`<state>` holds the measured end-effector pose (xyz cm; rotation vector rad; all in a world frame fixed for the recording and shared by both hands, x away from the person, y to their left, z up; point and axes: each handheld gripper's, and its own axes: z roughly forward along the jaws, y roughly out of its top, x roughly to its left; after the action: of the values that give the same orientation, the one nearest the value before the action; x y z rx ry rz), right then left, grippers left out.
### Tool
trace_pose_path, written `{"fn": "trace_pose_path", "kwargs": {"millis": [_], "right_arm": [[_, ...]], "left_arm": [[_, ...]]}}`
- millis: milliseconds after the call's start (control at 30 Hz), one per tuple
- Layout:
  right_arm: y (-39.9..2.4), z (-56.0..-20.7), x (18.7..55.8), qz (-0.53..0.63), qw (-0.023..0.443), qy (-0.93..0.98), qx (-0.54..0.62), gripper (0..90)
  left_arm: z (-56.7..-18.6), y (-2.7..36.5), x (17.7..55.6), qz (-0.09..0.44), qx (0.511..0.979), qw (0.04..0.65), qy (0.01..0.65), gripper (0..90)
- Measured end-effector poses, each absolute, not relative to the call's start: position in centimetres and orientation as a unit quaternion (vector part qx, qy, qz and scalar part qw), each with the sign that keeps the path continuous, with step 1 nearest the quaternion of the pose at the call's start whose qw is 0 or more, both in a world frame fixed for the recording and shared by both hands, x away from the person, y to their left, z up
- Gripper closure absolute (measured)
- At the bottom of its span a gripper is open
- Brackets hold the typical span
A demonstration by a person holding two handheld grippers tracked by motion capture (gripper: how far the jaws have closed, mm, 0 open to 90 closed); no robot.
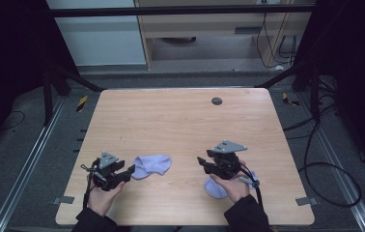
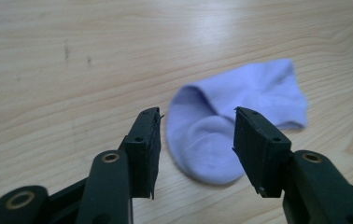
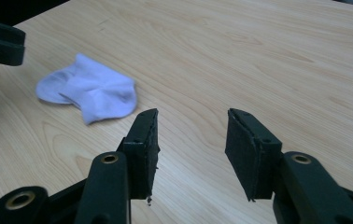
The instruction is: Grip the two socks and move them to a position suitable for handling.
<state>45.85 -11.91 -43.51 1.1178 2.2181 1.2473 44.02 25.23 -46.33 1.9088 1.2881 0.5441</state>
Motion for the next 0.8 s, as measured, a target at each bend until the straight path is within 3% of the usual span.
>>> {"fn": "trace_pose_path", "kwargs": {"millis": [433,800], "right_arm": [[-4.4,-45.4,47.7,0.428,0.145,0.816,0.361,55.6],[-1.0,-47.1,48.0,0.403,0.130,0.841,0.336,57.5]], "left_arm": [[-47.8,26.2,45.0,0.203,0.744,0.355,0.528,53.3],[-48.7,25.3,45.3,0.191,0.762,0.337,0.518,53.8]]}}
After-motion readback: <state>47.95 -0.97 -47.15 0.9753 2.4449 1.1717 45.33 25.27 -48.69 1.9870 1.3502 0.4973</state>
